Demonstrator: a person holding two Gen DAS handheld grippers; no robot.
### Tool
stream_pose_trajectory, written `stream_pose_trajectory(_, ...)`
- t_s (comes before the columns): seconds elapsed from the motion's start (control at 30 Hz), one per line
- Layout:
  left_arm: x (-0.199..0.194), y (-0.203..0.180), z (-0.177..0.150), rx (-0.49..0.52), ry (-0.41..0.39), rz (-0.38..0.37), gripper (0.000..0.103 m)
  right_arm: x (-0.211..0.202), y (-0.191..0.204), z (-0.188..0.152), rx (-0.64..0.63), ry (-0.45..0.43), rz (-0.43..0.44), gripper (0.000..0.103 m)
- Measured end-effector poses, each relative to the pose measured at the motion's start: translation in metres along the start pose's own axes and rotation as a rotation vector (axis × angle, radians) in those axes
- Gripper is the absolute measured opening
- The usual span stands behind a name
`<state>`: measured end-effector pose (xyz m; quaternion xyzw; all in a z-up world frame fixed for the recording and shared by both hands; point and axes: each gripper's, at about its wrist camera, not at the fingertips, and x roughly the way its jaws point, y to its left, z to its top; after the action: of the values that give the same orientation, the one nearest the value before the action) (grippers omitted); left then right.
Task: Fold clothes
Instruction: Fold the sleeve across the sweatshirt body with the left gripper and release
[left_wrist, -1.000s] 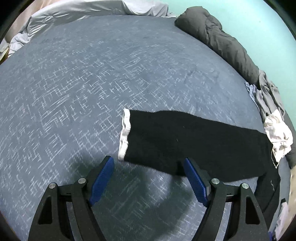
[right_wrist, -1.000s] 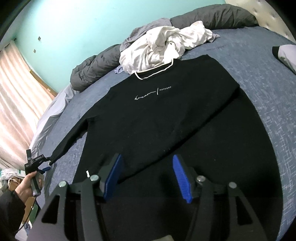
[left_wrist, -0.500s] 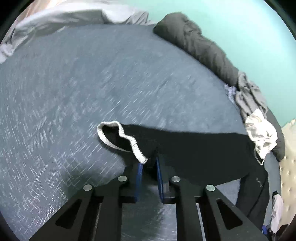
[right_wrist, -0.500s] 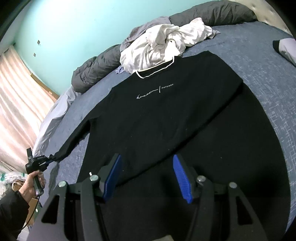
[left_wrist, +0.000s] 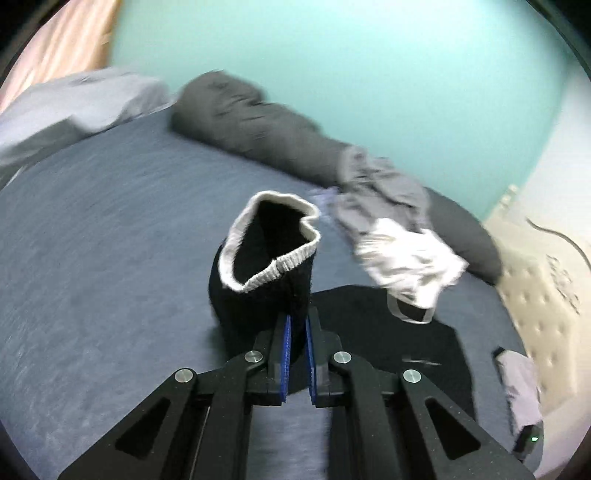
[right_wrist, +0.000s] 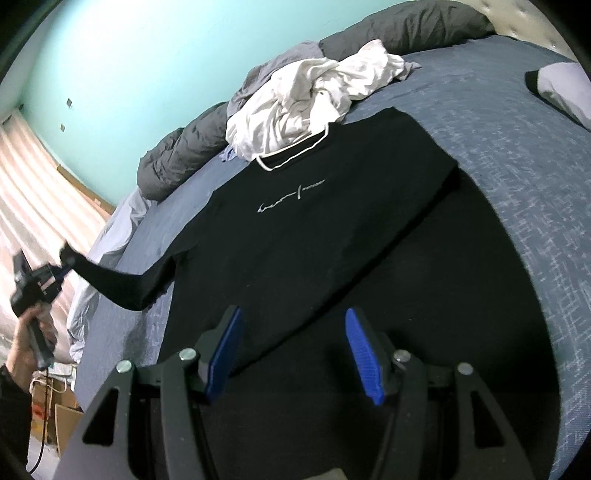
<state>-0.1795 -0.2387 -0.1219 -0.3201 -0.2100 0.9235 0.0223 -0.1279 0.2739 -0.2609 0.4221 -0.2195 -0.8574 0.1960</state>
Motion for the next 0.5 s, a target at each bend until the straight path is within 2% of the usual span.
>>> stream_pose_trajectory(0.13, 0.011, -0.084, 0.009, 0.096, 0.007, -0.112, 0.007, -0.009, -0.012, 0.002, 0.025, -0.014, -0.011, 0.059)
stream_pose_trajectory(0.23, 0.027, -0.146, 0.0, 0.154, 0.044, -0.19, 0.007, -0.014, -0.021, 0.005, 0.046, -0.027, -0.025, 0.059)
stream_pose_trajectory(0.37, 0.05, -0.216, -0.028, 0.234, 0.124, -0.262, 0.007, -0.02, -0.031, 0.007, 0.075, -0.038, -0.03, 0.059)
stream_pose_trajectory(0.5, 0.074, -0.275, -0.077, 0.309, 0.22, -0.32, 0.007, -0.024, -0.037, 0.008, 0.091, -0.042, -0.03, 0.059)
